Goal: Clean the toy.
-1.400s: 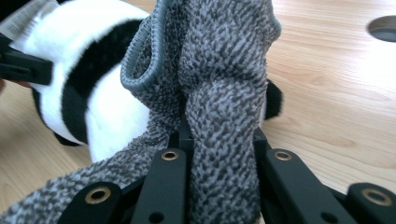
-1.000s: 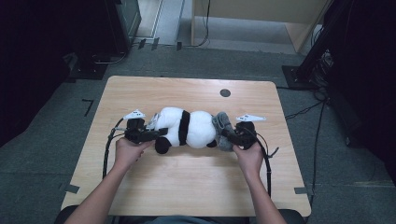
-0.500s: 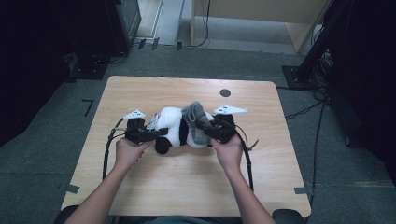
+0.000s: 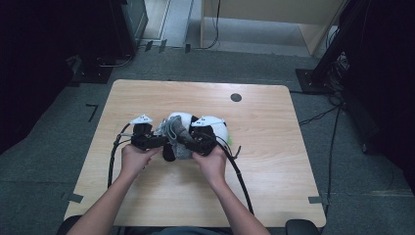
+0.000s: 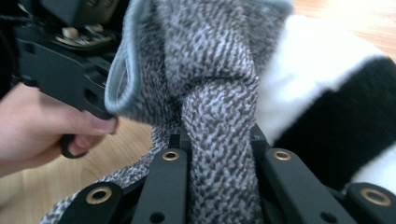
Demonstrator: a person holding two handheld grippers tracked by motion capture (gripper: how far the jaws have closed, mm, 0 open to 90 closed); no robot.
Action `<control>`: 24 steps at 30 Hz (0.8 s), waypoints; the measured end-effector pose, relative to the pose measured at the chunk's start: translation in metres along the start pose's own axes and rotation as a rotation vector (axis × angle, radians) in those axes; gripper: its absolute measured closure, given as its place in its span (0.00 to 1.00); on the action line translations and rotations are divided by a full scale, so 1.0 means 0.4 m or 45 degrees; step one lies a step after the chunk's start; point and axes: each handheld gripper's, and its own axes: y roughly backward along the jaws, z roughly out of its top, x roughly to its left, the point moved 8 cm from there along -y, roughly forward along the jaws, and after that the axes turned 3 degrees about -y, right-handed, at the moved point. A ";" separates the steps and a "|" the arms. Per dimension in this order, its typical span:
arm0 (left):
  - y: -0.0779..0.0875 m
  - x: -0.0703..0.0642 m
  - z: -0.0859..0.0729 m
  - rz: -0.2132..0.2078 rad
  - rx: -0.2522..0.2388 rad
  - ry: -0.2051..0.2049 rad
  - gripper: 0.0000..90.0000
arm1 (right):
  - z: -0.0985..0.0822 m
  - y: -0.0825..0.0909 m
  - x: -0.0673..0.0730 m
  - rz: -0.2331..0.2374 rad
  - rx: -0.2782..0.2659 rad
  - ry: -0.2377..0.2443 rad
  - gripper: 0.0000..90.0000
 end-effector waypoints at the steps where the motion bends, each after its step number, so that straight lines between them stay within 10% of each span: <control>1: -0.001 -0.002 -0.001 0.004 0.007 -0.005 0.59 | -0.003 0.001 -0.004 -0.006 -0.002 0.008 0.87; 13: 0.002 0.000 -0.004 -0.008 0.028 -0.012 0.60 | -0.027 0.038 -0.035 -0.071 0.048 0.090 0.87; 24: -0.002 -0.007 -0.005 -0.027 0.034 -0.022 0.61 | -0.066 0.143 -0.132 -0.118 0.035 -0.018 0.87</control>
